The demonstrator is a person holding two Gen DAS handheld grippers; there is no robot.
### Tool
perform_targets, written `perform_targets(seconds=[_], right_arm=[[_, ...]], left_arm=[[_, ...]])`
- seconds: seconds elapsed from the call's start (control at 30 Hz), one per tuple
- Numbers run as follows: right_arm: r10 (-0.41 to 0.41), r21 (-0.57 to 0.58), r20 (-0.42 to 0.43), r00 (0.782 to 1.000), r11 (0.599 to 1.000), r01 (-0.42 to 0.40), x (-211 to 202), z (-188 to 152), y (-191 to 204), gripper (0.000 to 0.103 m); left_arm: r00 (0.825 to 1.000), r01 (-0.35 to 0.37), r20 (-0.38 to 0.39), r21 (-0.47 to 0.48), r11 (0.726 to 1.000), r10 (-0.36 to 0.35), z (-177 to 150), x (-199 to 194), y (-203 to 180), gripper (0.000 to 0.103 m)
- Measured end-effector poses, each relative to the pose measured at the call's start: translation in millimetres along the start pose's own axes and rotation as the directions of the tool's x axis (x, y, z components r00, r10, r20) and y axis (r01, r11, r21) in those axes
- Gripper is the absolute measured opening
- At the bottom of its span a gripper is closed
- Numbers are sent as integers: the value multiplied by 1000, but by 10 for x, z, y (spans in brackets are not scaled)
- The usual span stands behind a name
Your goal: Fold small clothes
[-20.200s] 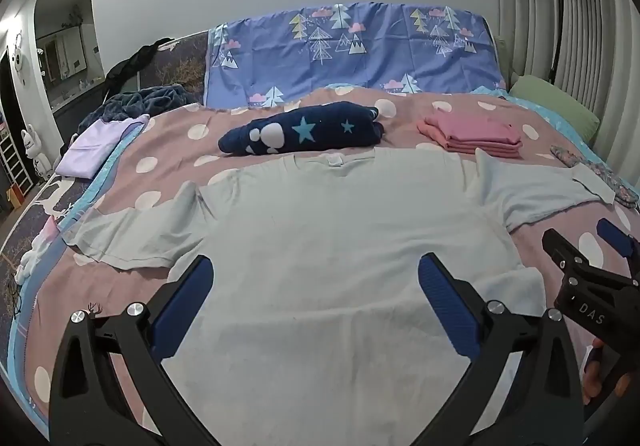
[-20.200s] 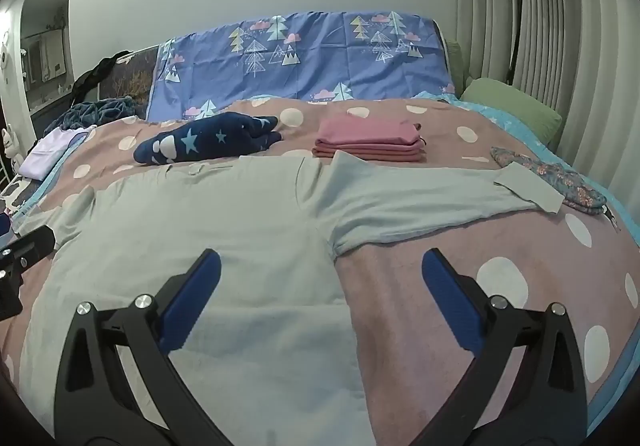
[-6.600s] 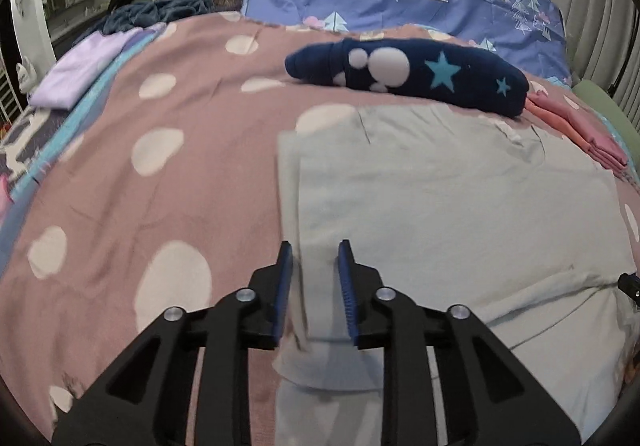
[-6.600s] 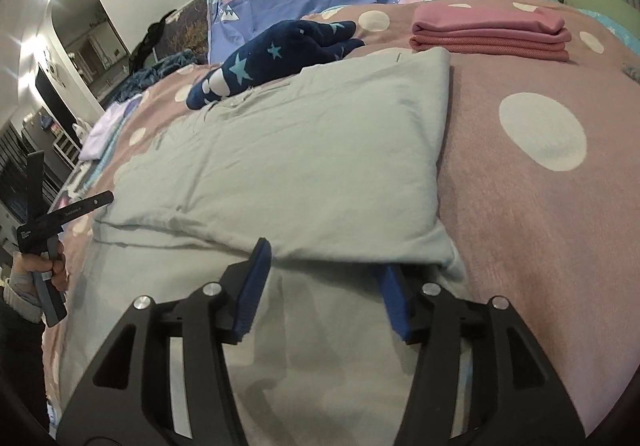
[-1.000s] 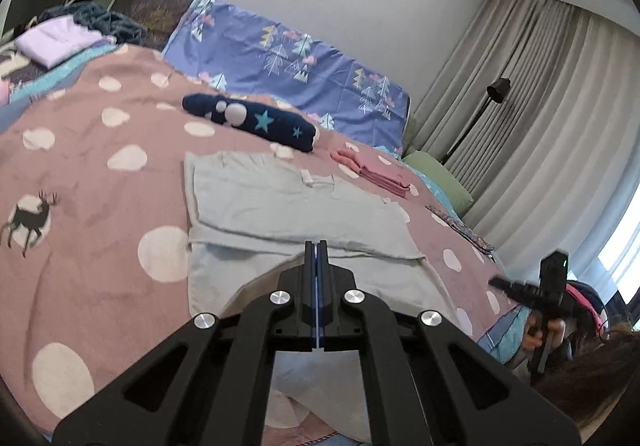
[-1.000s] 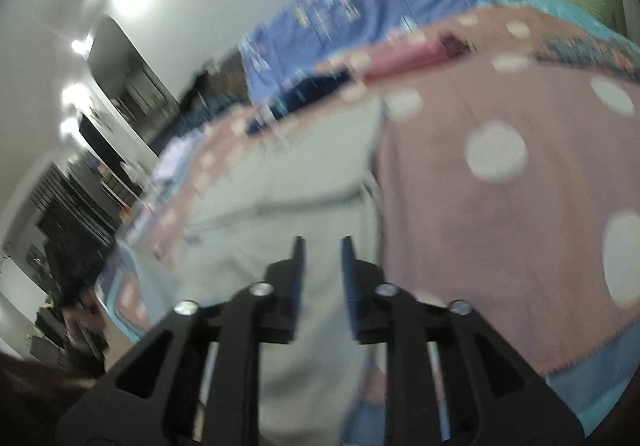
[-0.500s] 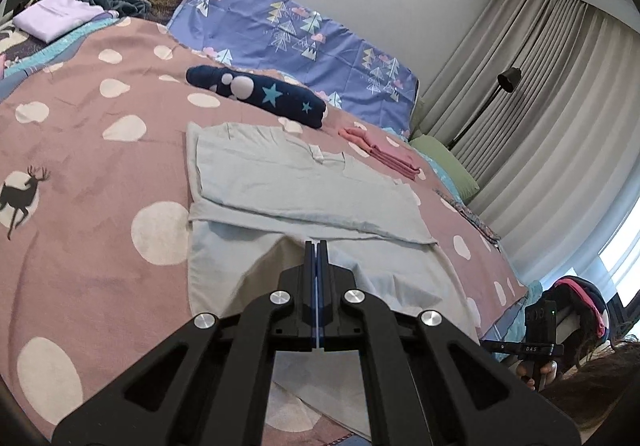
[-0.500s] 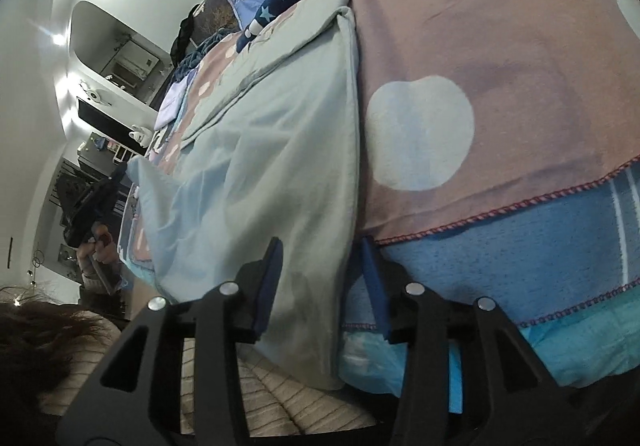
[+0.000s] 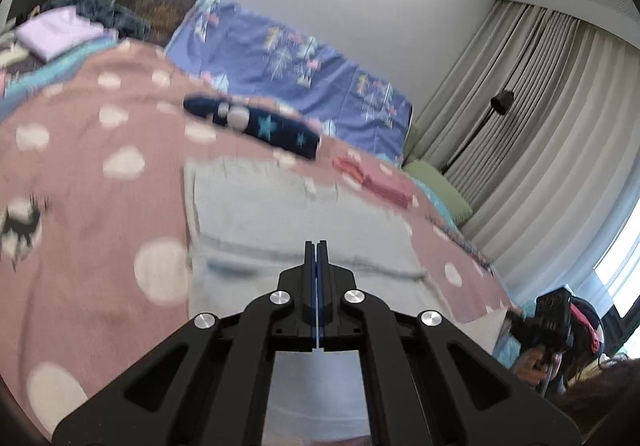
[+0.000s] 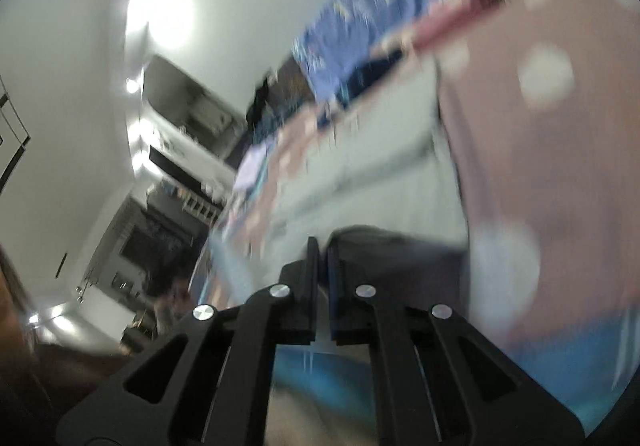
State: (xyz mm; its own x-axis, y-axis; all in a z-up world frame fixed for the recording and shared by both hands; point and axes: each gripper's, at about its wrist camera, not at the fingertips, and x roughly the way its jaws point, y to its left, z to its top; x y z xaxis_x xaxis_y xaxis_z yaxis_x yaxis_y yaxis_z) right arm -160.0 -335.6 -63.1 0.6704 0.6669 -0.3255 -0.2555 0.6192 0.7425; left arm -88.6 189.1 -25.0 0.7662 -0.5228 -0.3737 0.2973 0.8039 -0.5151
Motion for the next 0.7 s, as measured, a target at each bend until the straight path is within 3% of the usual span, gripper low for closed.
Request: perform_targets(seconds=[0.17,0.27,0.4,0.53,0.6,0.67,0.7], right_arm=[[-80,-20,91,993,996,83,366,894,-107,4],[-150,15,52,987,989,149,830,1203,-359,6],[-281,84,-64,958,955,286,1437,1228,-814,11],[-242,151,-115,963,954,258,1492,1125,-1033,18],[-239,124,-122,963,959,254,1406,1083,-1002,24],[-229,100,-131,965,965,242,1311,1031,-930,24],[-228,84,-137,964,967,240,1297,1022,-902,24]], left_arm=[[994,-33,103,29,999,30,526,143,24,0],[987,-142,75,19,990,140,721,600,224,0],[975,-217,-54,-41,975,215,620,1275,652,0],[972,-219,-126,-161,962,200,415,1435,1039,0],[970,-217,-140,-142,966,197,366,1394,1062,0],[971,-205,-154,-120,971,185,322,1345,1052,8],[970,-201,-164,-112,973,182,299,1324,1043,17]])
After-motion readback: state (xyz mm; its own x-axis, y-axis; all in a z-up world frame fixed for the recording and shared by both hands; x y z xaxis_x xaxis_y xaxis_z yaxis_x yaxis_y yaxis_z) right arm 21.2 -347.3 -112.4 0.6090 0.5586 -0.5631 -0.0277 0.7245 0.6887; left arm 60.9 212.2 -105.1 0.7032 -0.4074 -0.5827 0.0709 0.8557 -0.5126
